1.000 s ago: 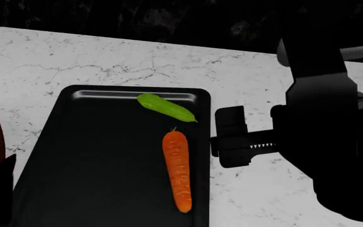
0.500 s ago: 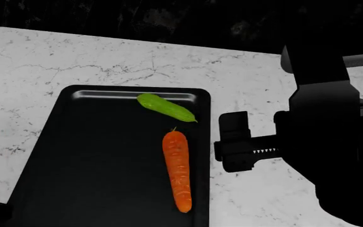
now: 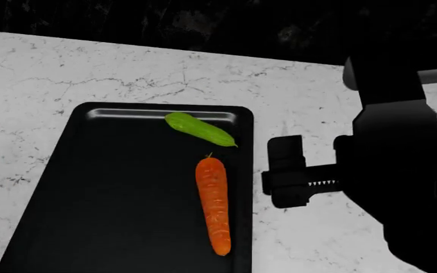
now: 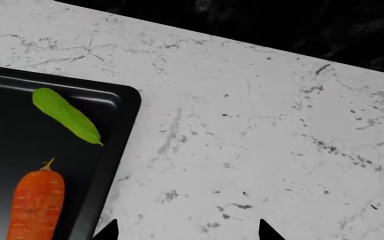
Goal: Place the two vegetables and bowl onto the tray for setting up a vegetable dip station.
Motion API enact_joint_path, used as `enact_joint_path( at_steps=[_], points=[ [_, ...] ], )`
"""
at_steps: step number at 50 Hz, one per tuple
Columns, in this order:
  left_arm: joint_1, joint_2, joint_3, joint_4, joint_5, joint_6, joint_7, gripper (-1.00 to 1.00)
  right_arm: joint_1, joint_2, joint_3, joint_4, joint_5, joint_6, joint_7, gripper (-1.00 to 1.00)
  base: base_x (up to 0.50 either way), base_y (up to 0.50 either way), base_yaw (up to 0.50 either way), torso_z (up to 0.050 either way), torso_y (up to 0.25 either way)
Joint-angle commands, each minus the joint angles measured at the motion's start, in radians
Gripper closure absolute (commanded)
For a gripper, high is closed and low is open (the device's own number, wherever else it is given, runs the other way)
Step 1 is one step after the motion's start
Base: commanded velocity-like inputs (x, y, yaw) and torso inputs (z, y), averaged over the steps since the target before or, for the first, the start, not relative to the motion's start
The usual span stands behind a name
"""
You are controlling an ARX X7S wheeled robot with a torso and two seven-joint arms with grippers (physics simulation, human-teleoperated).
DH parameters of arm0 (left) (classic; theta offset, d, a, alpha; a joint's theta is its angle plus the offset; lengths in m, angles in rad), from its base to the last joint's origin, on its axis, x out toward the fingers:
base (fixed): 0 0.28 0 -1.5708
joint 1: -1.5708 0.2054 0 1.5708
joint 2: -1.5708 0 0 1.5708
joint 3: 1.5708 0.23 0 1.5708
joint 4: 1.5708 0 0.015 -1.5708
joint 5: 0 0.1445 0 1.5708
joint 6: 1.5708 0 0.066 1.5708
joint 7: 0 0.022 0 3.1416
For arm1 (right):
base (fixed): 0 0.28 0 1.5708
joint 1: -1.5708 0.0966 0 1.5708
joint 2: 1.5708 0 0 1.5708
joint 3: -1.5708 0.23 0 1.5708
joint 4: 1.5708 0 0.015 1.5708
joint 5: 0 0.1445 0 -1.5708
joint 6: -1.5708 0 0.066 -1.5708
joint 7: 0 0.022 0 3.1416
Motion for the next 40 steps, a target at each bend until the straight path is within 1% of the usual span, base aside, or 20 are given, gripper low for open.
enact_joint_path(
  at_steps=[1, 6, 10, 15, 17, 20, 21, 24, 29, 32, 34, 35, 36, 38, 40],
  points=[
    [-0.198, 0.116, -0.009, -0.018, -0.034, -0.159, 0.286, 1.0, 0.005, -0.011, 0.024, 0.004, -0.019, -0.009, -0.036, -1.0, 0.0, 0.0, 0.0, 0.0, 0.0],
    [-0.277, 0.161, -0.023, -0.008, -0.003, -0.23, 0.382, 1.0, 0.018, -0.005, 0.03, 0.016, -0.016, -0.009, -0.039, -1.0, 0.0, 0.0, 0.0, 0.0, 0.0],
    [-0.3, 0.201, -0.062, 0.025, 0.044, -0.262, 0.489, 1.0, 0.023, -0.002, 0.036, 0.017, -0.016, -0.015, -0.041, -1.0, 0.0, 0.0, 0.0, 0.0, 0.0],
    [-0.3, 0.23, -0.072, 0.044, 0.088, -0.307, 0.599, 1.0, 0.025, 0.009, 0.037, 0.022, -0.021, -0.014, -0.043, -1.0, 0.0, 0.0, 0.0, 0.0, 0.0],
    [-0.3, 0.237, -0.073, 0.048, 0.093, -0.315, 0.626, 1.0, 0.027, 0.011, 0.036, 0.026, -0.021, -0.013, -0.042, -1.0, 0.0, 0.0, 0.0, 0.0, 0.0],
    [-0.284, 0.261, -0.079, 0.06, 0.145, -0.34, 0.706, 1.0, 0.031, 0.014, 0.036, 0.031, -0.023, -0.012, -0.043, -1.0, 0.0, 0.0, 0.0, 0.0, 0.0],
    [-0.274, 0.274, -0.088, 0.071, 0.184, -0.35, 0.756, 1.0, 0.028, 0.016, 0.036, 0.036, -0.031, -0.012, -0.05, -1.0, 0.0, 0.0, 0.0, 0.0, 0.0],
    [-0.266, 0.291, -0.095, 0.059, 0.243, -0.351, 0.817, 1.0, 0.022, 0.022, 0.038, 0.038, -0.033, -0.017, -0.052, -1.0, 0.0, 0.0, 0.0, 0.0, 0.0],
    [-0.258, 0.296, -0.104, 0.04, 0.276, -0.338, 0.886, 1.0, 0.012, 0.033, 0.039, 0.032, -0.028, -0.024, -0.05, -1.0, 0.0, 0.0, 0.0, 0.0, 0.0],
    [-0.247, 0.292, -0.123, 0.046, 0.327, -0.326, 0.989, 1.0, 0.013, 0.035, 0.039, 0.03, -0.022, -0.025, -0.046, -1.0, 0.0, 0.0, 0.0, 0.0, 0.0],
    [-0.23, 0.291, -0.125, 0.054, 0.415, -0.308, 1.09, 1.0, 0.017, 0.031, 0.037, 0.039, -0.025, -0.022, -0.05, -1.0, 0.0, 0.0, 0.0, 0.0, 0.0],
    [-0.217, 0.292, -0.116, 0.054, 0.469, -0.292, 1.15, 1.0, 0.021, 0.028, 0.037, 0.049, -0.028, -0.019, -0.058, -1.0, 0.0, 0.0, 0.0, 0.0, 0.0],
    [-0.211, 0.29, -0.113, 0.052, 0.486, -0.282, 1.184, 1.0, 0.023, 0.027, 0.037, 0.054, -0.029, -0.018, -0.06, -1.0, 0.0, 0.0, 0.0, 0.0, 0.0],
    [-0.199, 0.28, -0.077, 0.057, 0.594, -0.24, 1.319, 1.0, 0.032, 0.025, 0.04, 0.075, -0.031, -0.017, -0.071, -1.0, 0.0, 0.0, 0.0, 0.0, 0.0],
    [-0.2, 0.272, -0.044, 0.036, 0.666, -0.212, 1.403, 1.0, 0.041, 0.027, 0.044, 0.088, -0.031, -0.017, -0.076, -1.0, 0.0, 0.0, 0.0, 0.0, 0.0]
  ],
)
